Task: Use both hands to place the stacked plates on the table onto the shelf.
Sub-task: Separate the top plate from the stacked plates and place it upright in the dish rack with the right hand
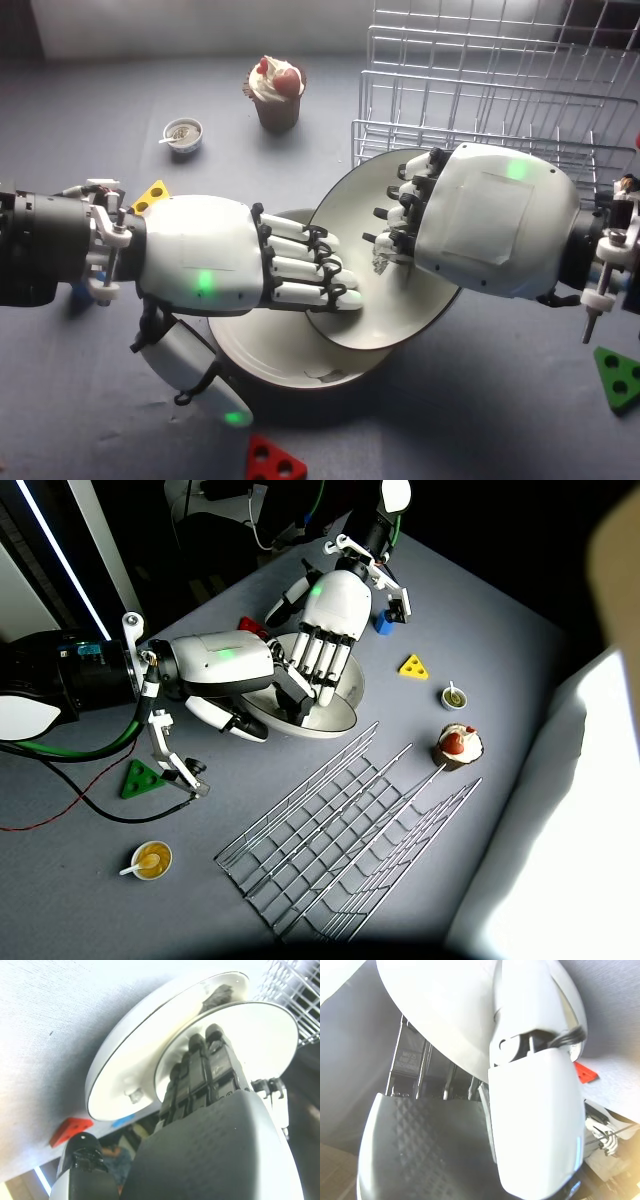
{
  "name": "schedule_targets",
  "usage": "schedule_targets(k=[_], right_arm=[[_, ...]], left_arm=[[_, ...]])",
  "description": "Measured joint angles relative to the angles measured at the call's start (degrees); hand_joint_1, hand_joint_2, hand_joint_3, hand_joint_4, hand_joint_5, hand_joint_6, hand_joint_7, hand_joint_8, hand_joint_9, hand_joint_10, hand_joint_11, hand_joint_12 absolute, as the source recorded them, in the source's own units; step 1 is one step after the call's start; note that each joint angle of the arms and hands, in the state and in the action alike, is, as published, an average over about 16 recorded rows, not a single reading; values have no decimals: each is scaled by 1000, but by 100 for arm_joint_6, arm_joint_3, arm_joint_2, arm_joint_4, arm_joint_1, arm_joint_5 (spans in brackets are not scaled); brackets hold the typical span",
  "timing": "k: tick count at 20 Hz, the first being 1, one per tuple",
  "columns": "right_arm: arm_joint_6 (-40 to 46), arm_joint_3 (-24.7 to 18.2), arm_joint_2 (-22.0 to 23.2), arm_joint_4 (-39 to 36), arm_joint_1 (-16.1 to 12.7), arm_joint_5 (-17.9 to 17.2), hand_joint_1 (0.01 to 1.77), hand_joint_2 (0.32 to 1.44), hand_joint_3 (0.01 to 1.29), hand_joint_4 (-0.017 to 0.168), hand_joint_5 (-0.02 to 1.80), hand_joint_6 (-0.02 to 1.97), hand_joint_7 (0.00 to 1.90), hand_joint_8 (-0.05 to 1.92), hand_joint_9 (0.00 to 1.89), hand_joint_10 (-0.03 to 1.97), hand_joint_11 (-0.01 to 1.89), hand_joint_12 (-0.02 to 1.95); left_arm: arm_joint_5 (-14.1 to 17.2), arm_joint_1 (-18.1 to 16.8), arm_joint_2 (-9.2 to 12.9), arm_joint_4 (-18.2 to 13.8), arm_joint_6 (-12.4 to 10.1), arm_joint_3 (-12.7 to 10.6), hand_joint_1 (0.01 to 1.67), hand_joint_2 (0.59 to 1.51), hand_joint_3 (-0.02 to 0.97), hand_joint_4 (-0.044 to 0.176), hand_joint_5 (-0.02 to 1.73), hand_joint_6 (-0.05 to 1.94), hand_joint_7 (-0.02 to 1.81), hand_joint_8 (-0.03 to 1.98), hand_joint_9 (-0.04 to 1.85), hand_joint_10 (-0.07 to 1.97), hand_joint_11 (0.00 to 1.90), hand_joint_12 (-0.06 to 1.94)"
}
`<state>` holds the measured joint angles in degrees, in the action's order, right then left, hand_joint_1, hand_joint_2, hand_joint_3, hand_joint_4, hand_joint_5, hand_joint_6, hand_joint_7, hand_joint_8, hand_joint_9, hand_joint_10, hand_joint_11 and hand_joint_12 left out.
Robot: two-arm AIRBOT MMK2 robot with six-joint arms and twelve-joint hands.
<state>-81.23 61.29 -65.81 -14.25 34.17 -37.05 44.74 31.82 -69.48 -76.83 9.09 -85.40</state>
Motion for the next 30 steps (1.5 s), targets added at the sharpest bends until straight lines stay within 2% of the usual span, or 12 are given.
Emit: schedule_targets(k=[4, 13, 17, 22, 30], right_arm=[[-4, -189, 31, 39, -8, 0, 1496, 898, 14, -4, 927, 579, 1094, 230, 1086, 483, 967, 1124], [16, -769, 255, 156, -243, 225, 1467, 900, 14, -1, 934, 724, 1160, 309, 1208, 449, 986, 1313], [29, -986, 401, 299, -496, 355, 1467, 902, 14, 0, 942, 778, 1165, 382, 1231, 477, 958, 1355], [62, -1163, 557, 493, -893, 469, 1466, 904, 14, 2, 952, 841, 1188, 408, 1249, 506, 941, 1354], [124, -1245, 744, 813, -1470, 472, 1467, 904, 14, -2, 965, 827, 1222, 344, 1265, 488, 954, 1327]], left_arm=[[153, -15, 97, 267, -35, -212, 50, 1000, -2, 0, 89, -13, 123, -1, 165, 11, 144, 15], [819, -141, 412, 820, -322, -861, 57, 1003, -1, 2, 117, 10, 150, 14, 168, 11, 153, 14], [1124, -198, 529, 963, -503, -1195, 63, 1004, -2, 0, 125, 11, 158, 13, 170, 11, 159, 15], [1446, -237, 592, 999, -673, -1504, 66, 1004, -1, 1, 129, 10, 162, 13, 172, 11, 158, 15], [1699, -312, 615, 1018, -695, -1826, 74, 1005, -1, 2, 125, 9, 159, 13, 161, 11, 153, 16]])
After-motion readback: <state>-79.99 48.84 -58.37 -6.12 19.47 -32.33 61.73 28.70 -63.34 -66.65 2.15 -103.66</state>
